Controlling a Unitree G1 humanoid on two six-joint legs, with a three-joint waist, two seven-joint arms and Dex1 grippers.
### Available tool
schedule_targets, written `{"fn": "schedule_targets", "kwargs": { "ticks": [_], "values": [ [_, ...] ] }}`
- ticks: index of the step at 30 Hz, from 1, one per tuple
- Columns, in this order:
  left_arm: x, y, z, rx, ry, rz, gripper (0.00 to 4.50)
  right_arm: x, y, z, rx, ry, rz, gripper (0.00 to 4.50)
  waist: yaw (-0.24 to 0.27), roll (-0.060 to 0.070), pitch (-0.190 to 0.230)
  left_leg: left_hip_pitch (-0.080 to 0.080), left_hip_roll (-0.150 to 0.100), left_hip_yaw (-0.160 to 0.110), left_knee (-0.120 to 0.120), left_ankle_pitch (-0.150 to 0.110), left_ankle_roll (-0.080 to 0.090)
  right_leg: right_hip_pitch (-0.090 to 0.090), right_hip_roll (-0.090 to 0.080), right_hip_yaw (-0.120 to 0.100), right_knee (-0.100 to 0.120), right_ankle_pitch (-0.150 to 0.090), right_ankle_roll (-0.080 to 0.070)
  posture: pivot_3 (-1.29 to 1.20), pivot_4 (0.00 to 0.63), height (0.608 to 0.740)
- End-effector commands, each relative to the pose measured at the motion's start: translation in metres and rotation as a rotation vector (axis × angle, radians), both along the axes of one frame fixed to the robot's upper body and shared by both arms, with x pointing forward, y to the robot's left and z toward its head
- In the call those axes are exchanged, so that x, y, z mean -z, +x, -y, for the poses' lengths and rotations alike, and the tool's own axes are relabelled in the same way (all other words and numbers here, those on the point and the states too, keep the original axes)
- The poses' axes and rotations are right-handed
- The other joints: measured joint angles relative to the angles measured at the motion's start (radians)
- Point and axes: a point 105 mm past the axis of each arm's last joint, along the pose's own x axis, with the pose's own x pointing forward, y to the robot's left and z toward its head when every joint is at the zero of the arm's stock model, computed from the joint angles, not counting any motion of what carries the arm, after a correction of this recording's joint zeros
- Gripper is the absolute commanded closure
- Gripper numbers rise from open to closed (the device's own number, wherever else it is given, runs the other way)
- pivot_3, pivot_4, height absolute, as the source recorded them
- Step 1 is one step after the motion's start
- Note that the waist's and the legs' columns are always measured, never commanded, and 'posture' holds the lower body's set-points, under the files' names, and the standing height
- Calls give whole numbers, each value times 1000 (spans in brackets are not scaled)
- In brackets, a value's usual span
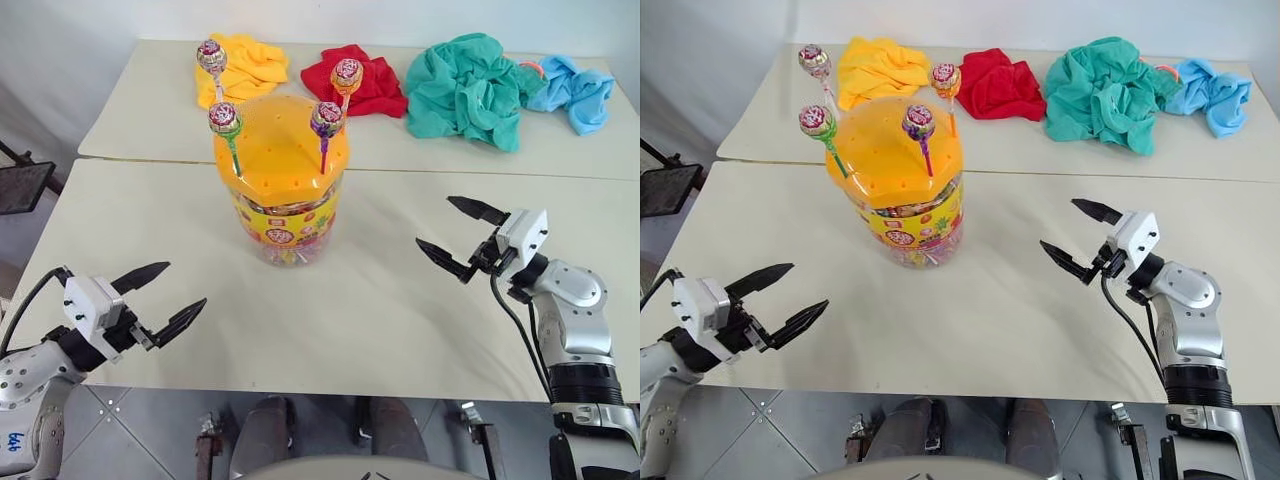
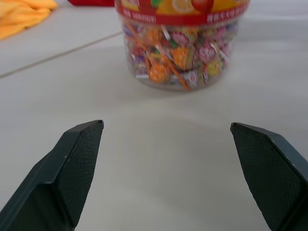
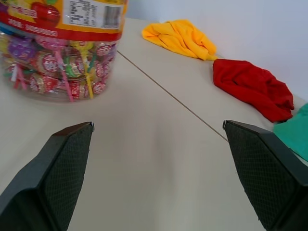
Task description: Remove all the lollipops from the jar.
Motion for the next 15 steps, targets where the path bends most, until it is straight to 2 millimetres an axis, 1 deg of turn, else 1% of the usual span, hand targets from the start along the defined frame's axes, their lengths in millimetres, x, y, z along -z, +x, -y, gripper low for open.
{"fn": "schedule_targets", "kwargs": {
  "ticks": [1,2,3,4,5,6,7,8,11,15],
  "values": [
    [-12,-1,-4,4,8,33,14,-14,-12,-11,-97,42,45,0,0,0,0,0,0,0,0,0,0,0,0,0,0,0,0,0,150,740],
    [-15,0,-6,7,-24,29,14,-21,-19,-16,-144,71,50,0,0,0,0,0,0,0,0,0,0,0,0,0,0,0,0,0,150,740],
    [-23,6,-11,-11,-98,32,14,-32,-27,-22,-184,113,54,0,0,0,0,0,0,0,0,0,0,0,0,0,0,0,0,0,150,740],
    [-34,11,-13,-10,-173,38,14,-53,-37,-29,-236,203,90,0,1,1,1,0,1,0,0,0,0,0,1,0,0,0,0,0,150,740],
    [-57,16,-16,23,-336,69,14,-70,-49,-36,-290,262,119,0,2,1,1,0,1,-1,0,0,0,0,1,0,1,0,0,0,150,740],
    [-74,17,-18,60,-443,89,14,-81,-56,-41,-323,296,133,0,4,2,1,0,2,-3,1,0,0,0,1,0,1,0,0,0,150,740],
    [-92,21,-20,98,-522,135,14,-90,-65,-46,-356,309,133,0,5,2,1,-1,2,-5,2,0,0,0,1,0,3,0,0,0,150,740],
    [-105,26,-20,141,-564,158,14,-101,-72,-48,-374,341,150,0,8,0,0,0,2,-9,2,0,0,0,0,0,3,0,0,0,150,740],
    [-119,46,-8,202,-522,171,14,-122,-81,-53,-387,410,182,0,10,-1,0,1,0,-11,2,-1,-1,2,0,0,3,0,0,0,150,740],
    [-131,80,6,234,-501,195,14,-135,-88,-63,-399,438,214,0,14,-1,0,0,-1,-2,2,-1,-1,1,1,0,2,0,0,0,150,740]
  ]
}}
